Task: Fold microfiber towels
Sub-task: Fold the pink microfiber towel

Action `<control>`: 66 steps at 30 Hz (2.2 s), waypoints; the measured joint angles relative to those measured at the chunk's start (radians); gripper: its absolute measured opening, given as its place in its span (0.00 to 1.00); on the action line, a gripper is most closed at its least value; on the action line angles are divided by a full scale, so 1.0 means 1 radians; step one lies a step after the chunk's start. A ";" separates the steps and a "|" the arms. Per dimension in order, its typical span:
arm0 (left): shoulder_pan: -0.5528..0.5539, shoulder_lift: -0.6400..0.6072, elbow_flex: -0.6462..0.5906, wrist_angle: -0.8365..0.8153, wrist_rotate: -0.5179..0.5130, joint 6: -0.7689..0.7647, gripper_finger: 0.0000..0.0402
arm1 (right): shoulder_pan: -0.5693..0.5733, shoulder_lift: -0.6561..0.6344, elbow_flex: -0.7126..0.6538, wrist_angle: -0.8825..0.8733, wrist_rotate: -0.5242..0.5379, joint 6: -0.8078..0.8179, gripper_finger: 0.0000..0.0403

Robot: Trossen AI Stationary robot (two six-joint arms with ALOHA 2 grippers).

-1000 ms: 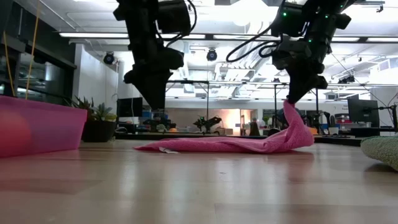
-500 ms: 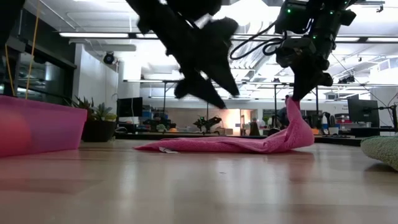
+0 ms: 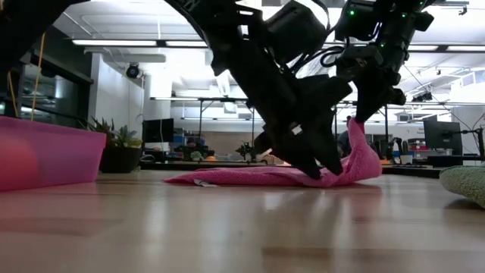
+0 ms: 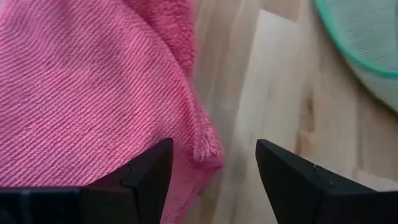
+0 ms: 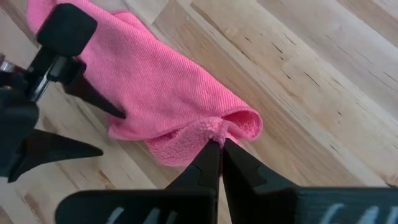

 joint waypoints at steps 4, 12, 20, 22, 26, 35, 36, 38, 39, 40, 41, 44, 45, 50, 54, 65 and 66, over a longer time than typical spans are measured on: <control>0.000 0.000 0.001 0.011 -0.014 0.037 0.52 | 0.000 0.000 0.000 0.003 0.010 0.000 0.00; -0.008 0.000 0.001 0.019 0.006 0.084 0.19 | 0.000 0.000 0.000 0.008 0.017 -0.002 0.00; -0.009 -0.009 0.001 0.000 0.027 0.068 0.02 | 0.000 0.000 0.000 0.023 0.017 -0.003 0.00; -0.001 -0.028 0.001 -0.019 0.042 0.068 0.01 | 0.000 0.000 0.000 0.024 0.017 -0.004 0.00; 0.018 -0.081 0.001 -0.080 0.047 0.103 0.00 | 0.000 0.000 0.000 0.041 0.017 -0.007 0.00; 0.077 -0.204 0.001 -0.182 0.031 0.210 0.00 | 0.000 -0.014 0.002 0.073 0.016 -0.030 0.00; 0.082 -0.213 0.001 -0.198 0.024 0.221 0.00 | 0.000 -0.017 0.002 0.072 0.016 -0.029 0.00; 0.089 -0.229 0.001 -0.249 -0.005 0.252 0.00 | 0.000 -0.021 0.002 0.073 0.006 -0.027 0.00; 0.093 -0.236 0.001 -0.276 -0.018 0.270 0.00 | 0.000 -0.022 0.002 0.076 -0.005 -0.027 0.00; 0.096 -0.240 0.001 -0.301 -0.038 0.286 0.00 | 0.000 -0.022 0.002 0.084 -0.019 -0.027 0.00; 0.100 -0.243 0.001 -0.330 -0.056 0.300 0.00 | 0.000 -0.022 0.002 0.089 -0.034 -0.027 0.00; 0.111 -0.244 0.001 -0.390 -0.095 0.330 0.00 | 0.000 -0.022 0.002 0.108 -0.067 -0.023 0.00; 0.115 -0.244 0.001 -0.407 -0.105 0.338 0.00 | 0.000 -0.022 0.002 0.112 -0.076 -0.022 0.00; 0.131 -0.233 -0.048 -0.414 -0.126 0.338 0.00 | 0.001 -0.022 0.003 0.115 -0.115 0.020 0.00; 0.145 -0.232 -0.130 -0.390 -0.111 0.293 0.00 | 0.024 -0.022 0.003 0.120 -0.119 0.030 0.00; 0.203 -0.239 -0.198 -0.363 -0.173 0.260 0.00 | 0.073 -0.021 0.003 0.268 -0.060 0.110 0.00; 0.210 -0.250 -0.197 -0.365 -0.171 0.266 0.00 | 0.073 -0.021 0.003 0.272 -0.060 0.112 0.00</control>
